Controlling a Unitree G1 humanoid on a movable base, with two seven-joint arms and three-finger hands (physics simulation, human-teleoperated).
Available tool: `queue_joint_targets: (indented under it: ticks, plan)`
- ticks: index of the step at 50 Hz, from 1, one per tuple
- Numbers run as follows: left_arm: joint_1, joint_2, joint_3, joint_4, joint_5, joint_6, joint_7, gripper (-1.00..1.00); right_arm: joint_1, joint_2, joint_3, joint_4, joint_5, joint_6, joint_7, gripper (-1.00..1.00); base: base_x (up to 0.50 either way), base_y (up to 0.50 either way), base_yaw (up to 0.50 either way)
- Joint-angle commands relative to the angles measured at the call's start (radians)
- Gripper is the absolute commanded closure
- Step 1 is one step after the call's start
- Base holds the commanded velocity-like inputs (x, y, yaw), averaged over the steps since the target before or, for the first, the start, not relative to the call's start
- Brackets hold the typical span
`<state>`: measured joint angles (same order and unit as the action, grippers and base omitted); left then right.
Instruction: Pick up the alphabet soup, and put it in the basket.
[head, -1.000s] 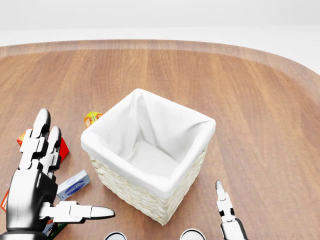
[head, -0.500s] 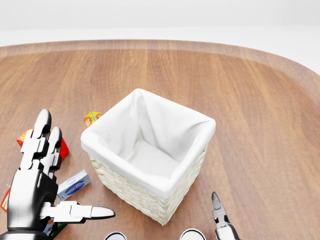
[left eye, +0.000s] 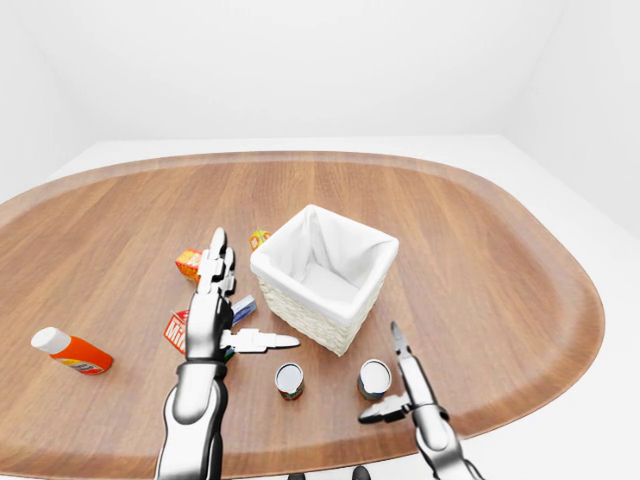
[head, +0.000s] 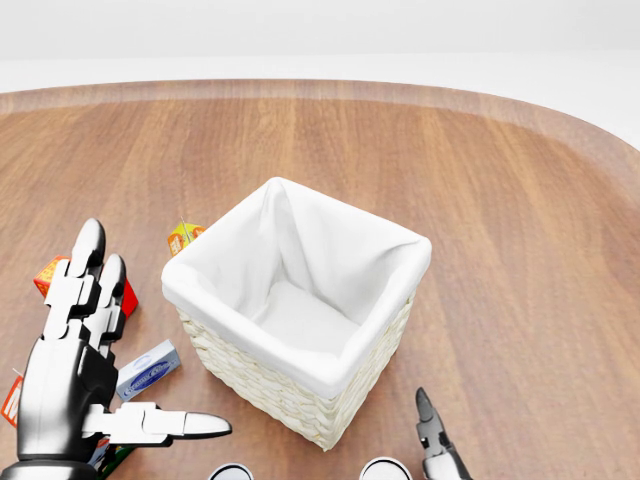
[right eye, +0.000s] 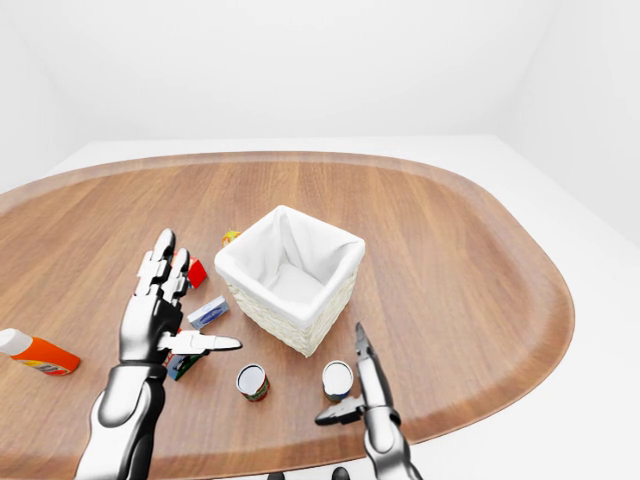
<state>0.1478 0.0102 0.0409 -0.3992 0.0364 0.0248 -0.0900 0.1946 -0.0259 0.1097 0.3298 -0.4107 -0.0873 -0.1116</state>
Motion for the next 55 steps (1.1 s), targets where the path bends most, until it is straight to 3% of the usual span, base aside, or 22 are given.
queue_joint_targets:
  ticks: [1, 14, 18, 32, 35, 55]
  plan:
    - [0.001, 0.0, -0.001, 0.003, 0.001, -0.004, 0.0, -1.0, -0.009, 0.002, 0.012, 0.023, -0.016, 0.0, -0.009, -1.0, 0.0, 0.0, 0.0]
    - [-0.005, 0.001, -0.001, 0.021, 0.002, -0.013, 0.001, -1.0, -0.032, 0.004, 0.018, 0.094, -0.034, 0.0, -0.023, -1.0, 0.0, 0.0, 0.0]
    - [0.0, 0.0, -0.003, 0.004, 0.003, -0.003, 0.001, -1.0, -0.033, 0.005, 0.021, 0.105, -0.041, 0.0, -0.026, -1.0, 0.0, 0.0, 0.0]
    - [0.0, 0.0, -0.004, 0.004, 0.002, -0.002, 0.001, -1.0, -0.043, 0.007, 0.024, 0.137, -0.053, 0.0, -0.028, -1.0, 0.0, 0.0, 0.0]
    - [-0.001, 0.0, -0.004, 0.004, 0.002, -0.002, 0.002, -1.0, -0.03, 0.007, 0.028, 0.111, -0.054, 0.0, -0.02, 1.0, 0.0, 0.0, 0.0]
    - [0.0, 0.0, -0.006, 0.013, 0.005, -0.011, 0.003, -1.0, -0.019, 0.005, 0.029, 0.075, -0.058, 0.0, -0.017, 1.0, 0.0, 0.0, 0.0]
